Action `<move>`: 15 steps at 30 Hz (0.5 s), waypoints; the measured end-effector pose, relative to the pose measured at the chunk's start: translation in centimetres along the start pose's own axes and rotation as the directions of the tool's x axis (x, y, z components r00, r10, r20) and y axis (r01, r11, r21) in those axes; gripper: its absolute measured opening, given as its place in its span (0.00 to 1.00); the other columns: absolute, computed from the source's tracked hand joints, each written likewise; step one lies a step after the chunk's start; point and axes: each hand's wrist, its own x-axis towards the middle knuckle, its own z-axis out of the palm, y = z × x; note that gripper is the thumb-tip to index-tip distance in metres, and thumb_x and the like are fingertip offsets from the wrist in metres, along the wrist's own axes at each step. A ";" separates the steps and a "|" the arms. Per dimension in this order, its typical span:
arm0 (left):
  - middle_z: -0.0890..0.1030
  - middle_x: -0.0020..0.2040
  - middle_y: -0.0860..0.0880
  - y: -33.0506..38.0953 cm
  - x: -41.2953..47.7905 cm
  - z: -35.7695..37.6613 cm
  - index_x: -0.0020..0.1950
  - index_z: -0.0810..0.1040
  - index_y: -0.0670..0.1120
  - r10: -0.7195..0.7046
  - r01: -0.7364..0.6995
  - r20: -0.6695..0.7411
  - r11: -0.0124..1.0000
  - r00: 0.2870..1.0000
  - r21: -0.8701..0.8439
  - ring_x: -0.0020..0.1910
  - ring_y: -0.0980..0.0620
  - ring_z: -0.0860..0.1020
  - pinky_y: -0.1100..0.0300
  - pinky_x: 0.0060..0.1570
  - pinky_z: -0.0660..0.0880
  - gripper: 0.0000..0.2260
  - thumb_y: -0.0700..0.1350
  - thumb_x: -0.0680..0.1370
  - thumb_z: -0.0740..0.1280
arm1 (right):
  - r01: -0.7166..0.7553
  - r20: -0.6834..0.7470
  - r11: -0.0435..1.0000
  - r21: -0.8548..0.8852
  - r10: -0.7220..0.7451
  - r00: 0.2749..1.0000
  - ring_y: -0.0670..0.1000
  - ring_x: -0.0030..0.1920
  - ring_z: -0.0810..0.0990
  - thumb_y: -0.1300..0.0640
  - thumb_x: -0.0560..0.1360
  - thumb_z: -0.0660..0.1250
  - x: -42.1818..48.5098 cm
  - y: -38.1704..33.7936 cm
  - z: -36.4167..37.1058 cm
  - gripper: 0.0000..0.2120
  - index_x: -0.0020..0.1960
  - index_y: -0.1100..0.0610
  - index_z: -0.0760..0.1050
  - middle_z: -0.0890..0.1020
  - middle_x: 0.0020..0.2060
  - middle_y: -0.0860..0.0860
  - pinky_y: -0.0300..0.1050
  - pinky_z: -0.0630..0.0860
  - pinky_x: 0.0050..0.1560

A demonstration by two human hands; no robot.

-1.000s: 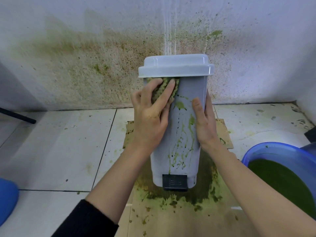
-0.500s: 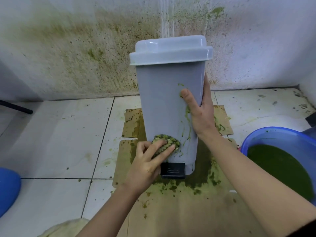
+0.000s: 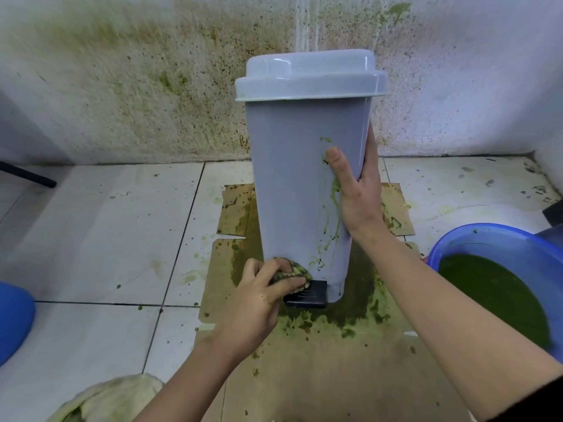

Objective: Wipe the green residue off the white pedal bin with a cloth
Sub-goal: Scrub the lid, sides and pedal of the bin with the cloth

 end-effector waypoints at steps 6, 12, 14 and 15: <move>0.70 0.61 0.52 -1.0 0.5 -0.1 0.62 0.81 0.51 0.111 -0.114 0.038 0.990 0.993 0.087 0.51 0.49 0.67 0.57 0.41 0.76 0.30 0.27 0.66 0.73 | 0.003 -0.004 1.000 0.020 -0.003 1.000 0.44 0.66 0.76 0.44 0.73 0.68 0.4 0.1 -0.2 0.40 0.79 0.53 0.55 0.71 0.71 0.51 0.43 0.77 0.62; 0.71 0.61 0.49 -1.3 0.4 -0.2 0.61 0.81 0.48 0.167 -0.138 -0.159 0.974 0.973 0.179 0.52 0.48 0.67 0.63 0.49 0.66 0.23 0.31 0.70 0.66 | -0.013 -0.002 1.000 0.024 0.013 1.000 0.42 0.68 0.73 0.40 0.73 0.65 0.4 0.3 0.0 0.39 0.79 0.48 0.54 0.69 0.73 0.46 0.45 0.75 0.66; 0.71 0.61 0.48 -0.9 1.9 -0.6 0.63 0.79 0.50 0.147 -0.110 -0.284 0.984 0.948 0.142 0.53 0.47 0.67 0.64 0.54 0.64 0.18 0.36 0.76 0.62 | -0.013 0.001 1.000 0.028 0.013 1.000 0.42 0.68 0.73 0.39 0.74 0.64 0.5 0.3 -0.1 0.38 0.79 0.48 0.54 0.69 0.73 0.46 0.44 0.74 0.66; 0.71 0.61 0.48 -0.7 2.9 -1.0 0.64 0.78 0.50 0.132 -0.099 -0.341 0.988 0.931 0.115 0.54 0.47 0.67 0.66 0.56 0.62 0.17 0.37 0.78 0.62 | -0.014 0.002 1.000 0.027 0.013 1.000 0.40 0.68 0.73 0.39 0.75 0.64 0.5 0.3 -0.1 0.38 0.79 0.48 0.54 0.69 0.73 0.45 0.41 0.75 0.64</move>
